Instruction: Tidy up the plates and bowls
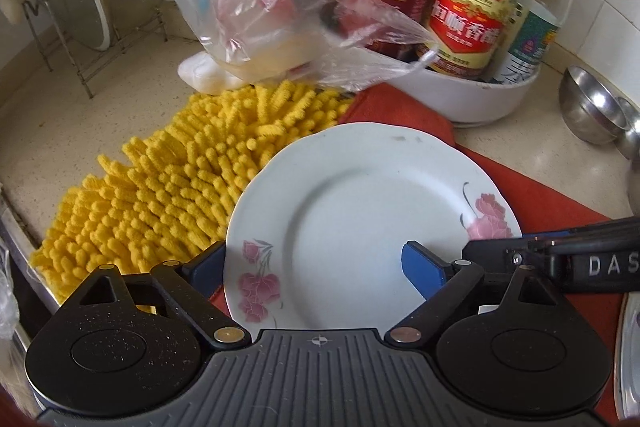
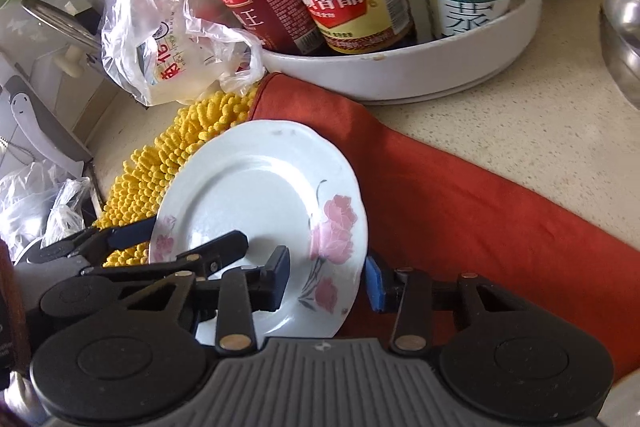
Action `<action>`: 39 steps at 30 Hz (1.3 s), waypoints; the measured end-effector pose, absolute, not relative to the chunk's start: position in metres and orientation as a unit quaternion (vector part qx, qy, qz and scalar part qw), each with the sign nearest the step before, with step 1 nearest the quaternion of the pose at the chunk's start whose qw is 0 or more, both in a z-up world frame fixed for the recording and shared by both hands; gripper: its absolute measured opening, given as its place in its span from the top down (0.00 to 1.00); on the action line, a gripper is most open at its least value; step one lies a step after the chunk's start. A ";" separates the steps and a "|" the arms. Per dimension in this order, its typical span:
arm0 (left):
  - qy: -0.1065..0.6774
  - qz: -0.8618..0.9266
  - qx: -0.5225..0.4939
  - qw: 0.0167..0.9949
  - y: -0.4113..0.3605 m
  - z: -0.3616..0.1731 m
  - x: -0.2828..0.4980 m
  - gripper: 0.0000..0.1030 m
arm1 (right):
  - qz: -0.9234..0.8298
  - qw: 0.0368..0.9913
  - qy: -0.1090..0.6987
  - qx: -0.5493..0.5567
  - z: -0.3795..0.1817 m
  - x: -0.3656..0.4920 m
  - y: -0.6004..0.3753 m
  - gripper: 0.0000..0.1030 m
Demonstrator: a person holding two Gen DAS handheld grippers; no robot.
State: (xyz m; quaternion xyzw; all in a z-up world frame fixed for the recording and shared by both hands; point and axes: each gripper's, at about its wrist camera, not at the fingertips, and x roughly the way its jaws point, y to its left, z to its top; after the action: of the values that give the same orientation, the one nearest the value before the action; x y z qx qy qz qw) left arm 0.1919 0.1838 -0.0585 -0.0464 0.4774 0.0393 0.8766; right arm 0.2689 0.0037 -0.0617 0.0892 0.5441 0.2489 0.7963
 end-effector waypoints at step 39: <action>0.450 0.027 0.022 0.892 0.110 -0.027 0.178 0.07 | 0.225 0.820 0.509 0.136 -0.040 0.232 -0.072 0.62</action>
State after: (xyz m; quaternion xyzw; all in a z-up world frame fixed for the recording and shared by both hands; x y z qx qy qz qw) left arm 0.1783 0.1101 -0.0273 0.0223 0.4502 0.0269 0.8923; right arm 0.2322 -0.0717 -0.0396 0.1359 0.5088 0.2251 0.8197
